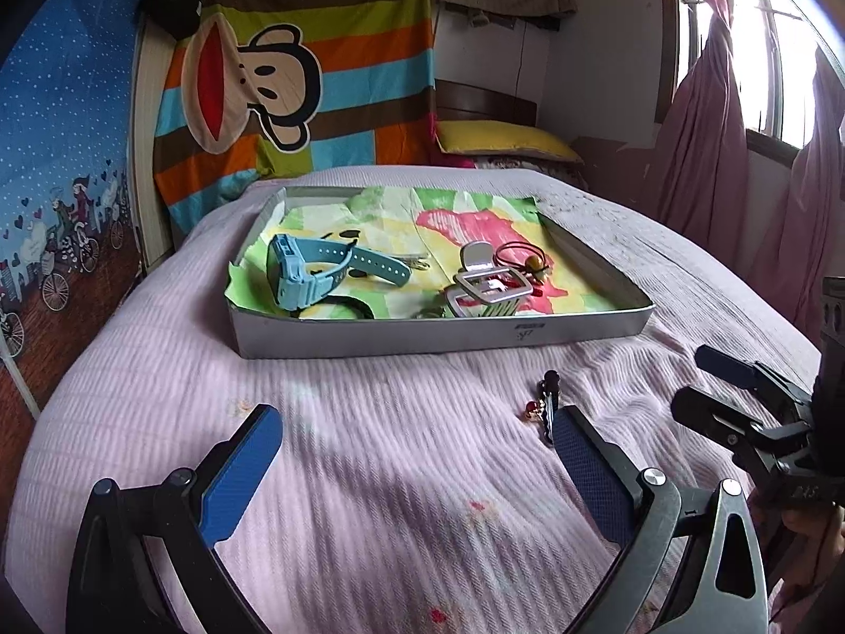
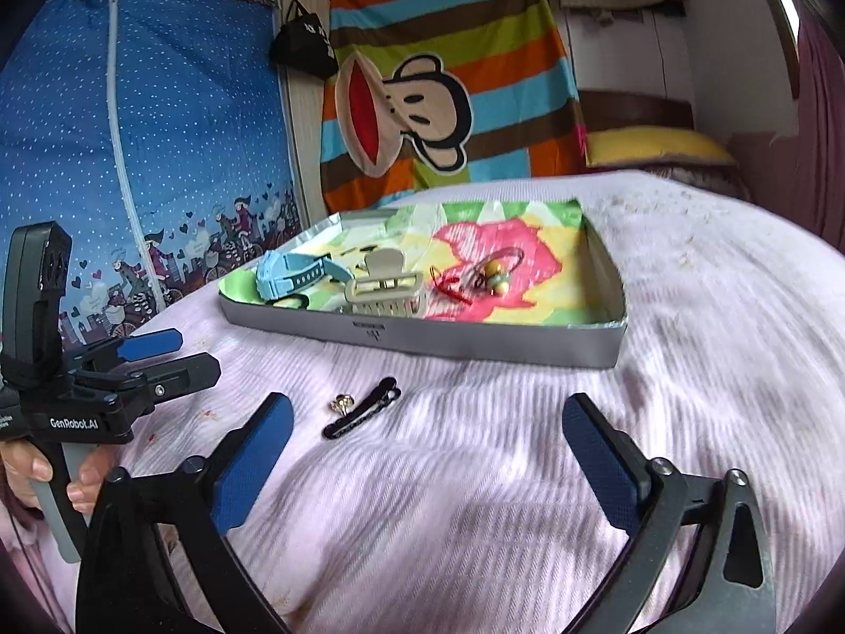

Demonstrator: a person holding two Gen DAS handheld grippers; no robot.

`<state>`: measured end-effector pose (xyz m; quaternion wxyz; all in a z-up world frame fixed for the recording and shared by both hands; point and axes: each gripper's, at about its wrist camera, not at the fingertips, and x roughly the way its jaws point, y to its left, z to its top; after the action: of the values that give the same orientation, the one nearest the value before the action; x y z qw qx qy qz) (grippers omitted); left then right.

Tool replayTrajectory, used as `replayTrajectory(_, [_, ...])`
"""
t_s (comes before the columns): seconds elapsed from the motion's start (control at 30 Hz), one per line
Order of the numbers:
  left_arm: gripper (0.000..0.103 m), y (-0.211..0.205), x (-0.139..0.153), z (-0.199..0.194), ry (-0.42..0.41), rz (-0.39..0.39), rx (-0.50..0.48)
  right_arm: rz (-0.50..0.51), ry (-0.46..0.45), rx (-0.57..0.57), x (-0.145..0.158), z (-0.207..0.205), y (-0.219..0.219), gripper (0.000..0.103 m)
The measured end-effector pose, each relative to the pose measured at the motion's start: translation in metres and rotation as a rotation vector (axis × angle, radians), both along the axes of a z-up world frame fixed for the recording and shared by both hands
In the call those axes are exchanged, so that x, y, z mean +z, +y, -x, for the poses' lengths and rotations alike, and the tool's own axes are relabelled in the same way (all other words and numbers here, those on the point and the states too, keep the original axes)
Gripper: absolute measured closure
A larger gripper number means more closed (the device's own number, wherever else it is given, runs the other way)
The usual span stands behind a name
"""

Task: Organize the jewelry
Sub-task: 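Withdraw both open tools from the tray toward the black clip and earring, then grasp the gold earring with the left tool while the right tool approaches the black snap clip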

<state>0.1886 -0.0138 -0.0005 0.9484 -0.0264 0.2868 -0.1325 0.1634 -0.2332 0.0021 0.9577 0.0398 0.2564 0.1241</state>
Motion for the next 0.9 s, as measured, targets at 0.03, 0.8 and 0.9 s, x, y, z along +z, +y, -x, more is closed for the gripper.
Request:
replayTrajectory(0.03, [0.0,-0.001,-0.001,0.0,0.003,-0.001,-0.006,-0.007,0.017,0.005,-0.002,-0.004,-0.001,0.018])
replayTrajectory(0.8, [0.059,-0.038,-0.018,-0.039,0.227,0.037,-0.235,-0.013,0.198,0.142,-0.027,-0.06,0.017,0.071])
replayTrajectory(0.9, [0.064,-0.041,-0.021,-0.048,0.259,0.069,-0.243,-0.023,0.217,0.146,-0.032,-0.065,0.019,0.071])
